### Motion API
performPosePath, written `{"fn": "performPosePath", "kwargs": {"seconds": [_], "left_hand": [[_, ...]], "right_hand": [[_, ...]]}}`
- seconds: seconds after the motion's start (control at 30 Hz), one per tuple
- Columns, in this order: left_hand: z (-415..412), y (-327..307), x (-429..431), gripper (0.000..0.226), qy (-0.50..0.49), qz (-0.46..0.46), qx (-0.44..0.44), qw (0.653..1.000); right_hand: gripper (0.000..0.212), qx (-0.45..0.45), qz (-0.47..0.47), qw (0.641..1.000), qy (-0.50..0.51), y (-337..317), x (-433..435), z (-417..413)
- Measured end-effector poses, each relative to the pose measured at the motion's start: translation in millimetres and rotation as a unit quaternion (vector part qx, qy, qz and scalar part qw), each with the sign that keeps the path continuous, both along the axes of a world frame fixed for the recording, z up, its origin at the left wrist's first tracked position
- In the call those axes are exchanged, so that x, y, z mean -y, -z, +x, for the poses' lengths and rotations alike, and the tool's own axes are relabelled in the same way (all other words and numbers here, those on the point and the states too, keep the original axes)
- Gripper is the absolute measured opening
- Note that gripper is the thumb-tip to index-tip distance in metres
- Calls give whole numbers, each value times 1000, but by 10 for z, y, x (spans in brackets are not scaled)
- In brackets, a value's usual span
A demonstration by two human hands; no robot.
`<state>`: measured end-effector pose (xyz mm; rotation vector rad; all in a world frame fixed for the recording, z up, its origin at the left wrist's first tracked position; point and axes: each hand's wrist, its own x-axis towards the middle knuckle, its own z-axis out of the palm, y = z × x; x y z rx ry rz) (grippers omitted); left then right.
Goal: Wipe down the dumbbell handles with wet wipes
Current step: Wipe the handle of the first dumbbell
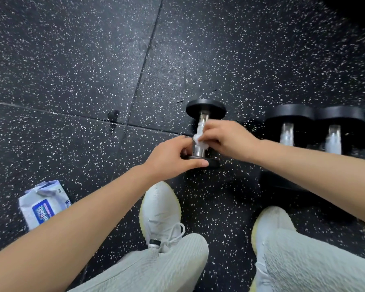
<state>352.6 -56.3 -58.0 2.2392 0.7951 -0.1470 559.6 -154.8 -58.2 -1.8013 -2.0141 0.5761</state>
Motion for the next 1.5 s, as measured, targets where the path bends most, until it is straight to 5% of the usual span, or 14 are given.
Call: {"fn": "performPosePath", "kwargs": {"seconds": [0.17,0.37,0.6,0.83,1.03,1.27,1.5], "left_hand": [[-39,-18,-44,57,-3,2,-9,1000],[-36,-12,-44,53,2,-1,-9,1000],[-49,22,-54,48,19,12,-16,1000],[-104,52,-92,37,-6,-32,-7,999],[-92,11,-119,52,-16,-48,-10,999],[-98,30,-120,51,-12,-47,-12,999],[-67,-6,-58,48,-9,-24,-14,1000]], "right_hand": [[16,4,34,991,127,18,-166,-6],[19,-7,-6,999,-42,-20,118,-166],[18,14,42,990,132,19,-255,-92],[17,-20,-19,999,-44,7,28,-146],[18,34,36,990,130,10,-335,-24],[26,16,11,999,-45,3,43,-242],[20,122,46,982,139,87,-355,-186]]}}
